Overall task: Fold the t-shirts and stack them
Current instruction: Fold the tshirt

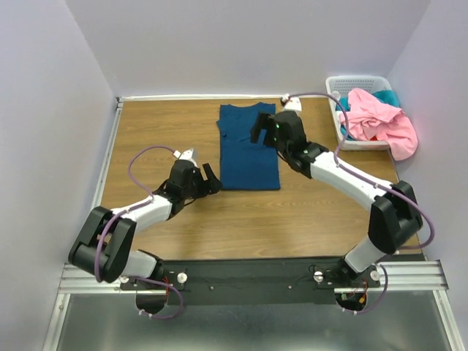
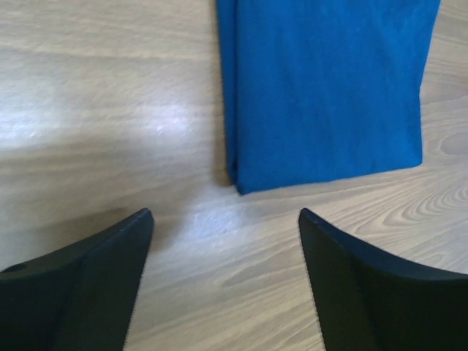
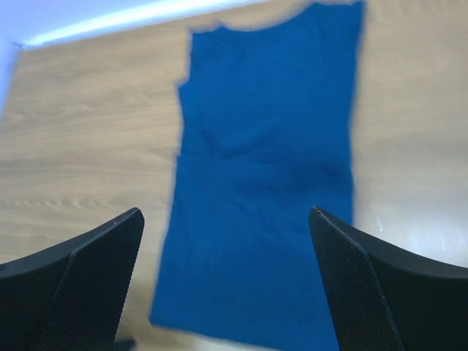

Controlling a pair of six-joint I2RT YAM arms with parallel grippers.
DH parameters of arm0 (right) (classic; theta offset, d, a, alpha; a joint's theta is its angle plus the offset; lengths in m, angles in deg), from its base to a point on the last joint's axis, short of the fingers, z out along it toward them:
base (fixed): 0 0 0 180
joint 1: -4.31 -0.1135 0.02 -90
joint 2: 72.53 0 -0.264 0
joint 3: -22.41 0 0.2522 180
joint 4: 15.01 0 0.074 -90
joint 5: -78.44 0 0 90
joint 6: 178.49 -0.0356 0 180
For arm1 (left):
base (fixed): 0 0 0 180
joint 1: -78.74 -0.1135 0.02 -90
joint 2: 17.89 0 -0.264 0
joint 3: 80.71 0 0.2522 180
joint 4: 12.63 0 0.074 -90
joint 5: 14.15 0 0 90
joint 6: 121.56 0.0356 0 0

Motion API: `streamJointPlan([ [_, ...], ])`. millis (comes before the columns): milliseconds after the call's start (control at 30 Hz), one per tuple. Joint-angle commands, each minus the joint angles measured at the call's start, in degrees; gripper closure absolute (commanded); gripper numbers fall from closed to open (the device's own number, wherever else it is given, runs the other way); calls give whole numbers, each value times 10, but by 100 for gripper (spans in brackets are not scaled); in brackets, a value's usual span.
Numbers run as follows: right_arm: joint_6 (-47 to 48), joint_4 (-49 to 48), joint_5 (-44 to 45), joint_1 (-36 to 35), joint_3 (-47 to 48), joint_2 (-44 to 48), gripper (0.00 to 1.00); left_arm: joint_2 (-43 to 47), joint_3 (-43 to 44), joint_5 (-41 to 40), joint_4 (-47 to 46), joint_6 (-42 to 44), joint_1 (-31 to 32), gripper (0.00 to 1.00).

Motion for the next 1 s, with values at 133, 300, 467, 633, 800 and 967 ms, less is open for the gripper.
streamJointPlan([
  [133, -133, 19, 86, -1, -214, 119, 0, -92, 48, 41, -48, 15, 3, 45],
  [300, -137, 20, 99, -1, -270, 177, 0, -119, 43, 71, -68, 12, 7, 48],
  [467, -131, 22, 109, -1, -298, 191, 0, -138, 48, 73, -75, 9, 16, 55],
  [633, -133, 27, 95, -1, -309, 184, 0, -161, 56, 65, -74, 9, 16, 70],
  [800, -133, 28, 73, -1, -316, 175, 0, -171, 68, 55, -70, 13, 16, 74],
  [967, -143, 30, 36, -1, -321, 147, 1, -176, 77, 54, -64, 18, 16, 100],
])
